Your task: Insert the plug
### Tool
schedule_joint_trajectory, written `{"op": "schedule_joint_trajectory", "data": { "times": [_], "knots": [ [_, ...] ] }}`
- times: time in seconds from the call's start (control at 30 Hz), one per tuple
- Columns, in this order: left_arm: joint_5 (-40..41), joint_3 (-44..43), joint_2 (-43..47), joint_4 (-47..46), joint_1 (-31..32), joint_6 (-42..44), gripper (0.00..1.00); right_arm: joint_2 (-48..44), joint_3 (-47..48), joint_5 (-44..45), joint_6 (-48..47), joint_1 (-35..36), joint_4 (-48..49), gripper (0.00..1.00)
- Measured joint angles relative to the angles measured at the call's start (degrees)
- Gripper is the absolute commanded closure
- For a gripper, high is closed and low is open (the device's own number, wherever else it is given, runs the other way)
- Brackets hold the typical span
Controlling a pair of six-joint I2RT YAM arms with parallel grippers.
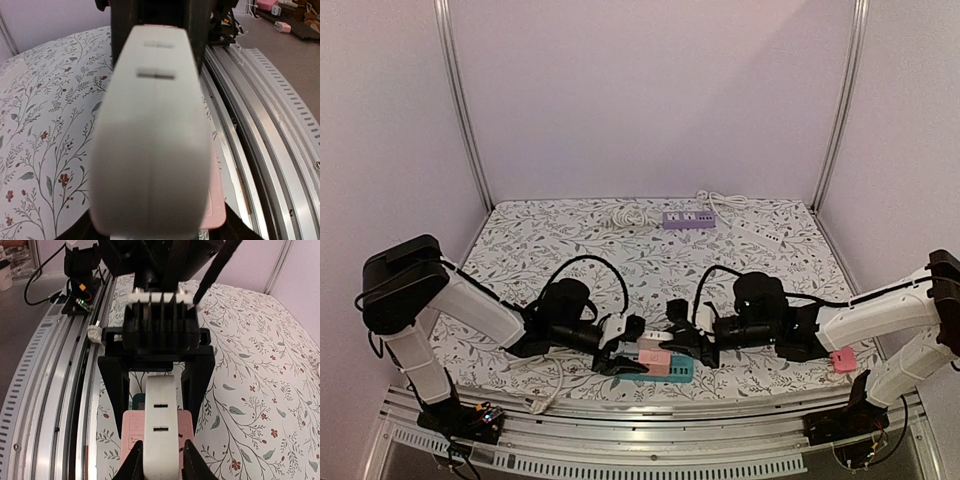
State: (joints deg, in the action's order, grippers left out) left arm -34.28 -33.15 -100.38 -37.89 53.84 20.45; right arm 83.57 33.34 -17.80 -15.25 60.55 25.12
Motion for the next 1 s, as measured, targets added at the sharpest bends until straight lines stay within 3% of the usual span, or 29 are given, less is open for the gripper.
{"op": "schedule_joint_trajectory", "data": {
  "times": [0.1, 0.23, 0.33, 0.7, 1.0],
  "knots": [
    [-0.07, 0.00, 0.00, -0.09, 0.04, 0.94, 0.67, 0.90, 0.76, 0.26, 0.83, -0.11, -5.25, 0.35],
    [-0.42, 0.00, 0.00, -0.15, 0.02, 1.07, 0.57, 0.22, 1.73, -0.35, 0.85, -0.17, -8.55, 0.24],
    [-0.55, 0.00, 0.00, -0.13, 0.02, 1.70, 0.46, -1.73, 1.84, 0.09, 1.40, -0.22, -11.93, 0.03],
    [-0.83, -0.63, 0.22, 2.23, -0.02, 4.15, 0.02, -11.63, 1.62, 1.42, 3.58, -3.37, -17.55, 0.01],
    [2.36, -0.70, 6.69, 9.81, -0.15, 7.26, 0.00, -14.34, 2.01, 0.55, 10.16, -7.50, -20.81, 0.03]
  ]
}}
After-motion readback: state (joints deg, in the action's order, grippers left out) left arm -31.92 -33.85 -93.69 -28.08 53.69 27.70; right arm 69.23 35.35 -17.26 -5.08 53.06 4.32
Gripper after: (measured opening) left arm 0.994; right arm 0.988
